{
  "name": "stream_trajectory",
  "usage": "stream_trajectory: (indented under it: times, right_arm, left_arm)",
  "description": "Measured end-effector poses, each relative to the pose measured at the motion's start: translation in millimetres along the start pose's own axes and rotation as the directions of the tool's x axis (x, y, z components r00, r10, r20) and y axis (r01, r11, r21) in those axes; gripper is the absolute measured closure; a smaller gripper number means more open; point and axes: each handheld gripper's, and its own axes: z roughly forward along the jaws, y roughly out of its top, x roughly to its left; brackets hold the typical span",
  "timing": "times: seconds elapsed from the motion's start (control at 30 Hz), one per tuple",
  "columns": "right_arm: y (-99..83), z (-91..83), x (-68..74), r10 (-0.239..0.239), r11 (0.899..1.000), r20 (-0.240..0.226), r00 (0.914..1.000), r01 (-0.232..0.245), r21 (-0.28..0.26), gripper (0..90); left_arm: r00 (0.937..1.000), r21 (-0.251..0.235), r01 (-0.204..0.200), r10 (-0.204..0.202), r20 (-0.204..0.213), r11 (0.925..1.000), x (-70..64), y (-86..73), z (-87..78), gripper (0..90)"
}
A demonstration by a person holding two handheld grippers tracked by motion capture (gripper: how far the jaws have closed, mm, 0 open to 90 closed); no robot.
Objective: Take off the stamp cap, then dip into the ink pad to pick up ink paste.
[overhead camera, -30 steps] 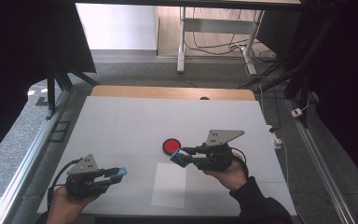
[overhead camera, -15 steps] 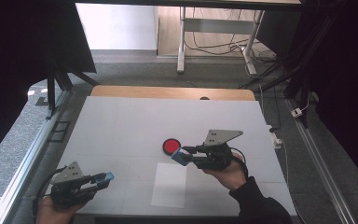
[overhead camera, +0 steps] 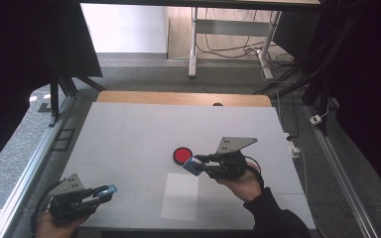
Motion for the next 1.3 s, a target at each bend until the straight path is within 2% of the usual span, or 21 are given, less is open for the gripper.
stream_trajectory:
  times: [0.23,0.4,0.53,0.67,0.97,1.3]
  right_arm:
    - [1.2,4.9,-5.2,0.034,0.999,0.029,0.999,-0.034,0.013,71.7]
    - [1.5,10.7,-9.5,0.022,0.999,0.038,0.9991,-0.023,0.032,71.7]
    - [3.0,16.7,-12.8,0.03,0.999,0.04,0.9987,-0.032,0.043,71.7]
    - [3.5,21.3,-15.6,0.027,0.998,0.048,0.9985,-0.03,0.059,71.7]
    - [8.1,30.3,-24.5,0.017,0.997,0.075,0.9971,-0.022,0.067,71.7]
    - [10.0,43.3,-35.9,0.034,0.995,0.105,0.9939,-0.043,0.089,71.7]
  left_arm:
    - [0.9999,0.014,0.011,-0.01,-0.006,0.9998,0.6,0.3,1.5,68.3]
    - [0.9999,0.02,0.01,-0.009,-0.005,0.9998,0.6,0.5,2.3,68.3]
    - [1.0,0.025,0.003,-0.003,-0.007,0.9997,0.2,0.7,2.7,68.3]
    - [0.9999,0.023,0.012,-0.012,-0.006,0.9997,0.7,0.6,2.7,68.3]
    - [0.9999,0.025,0.013,-0.013,-0.005,0.9996,1.2,0.8,3.1,68.3]
    - [0.9999,0.027,0.012,-0.012,-0.006,0.9996,1.1,0.9,3.5,68.3]
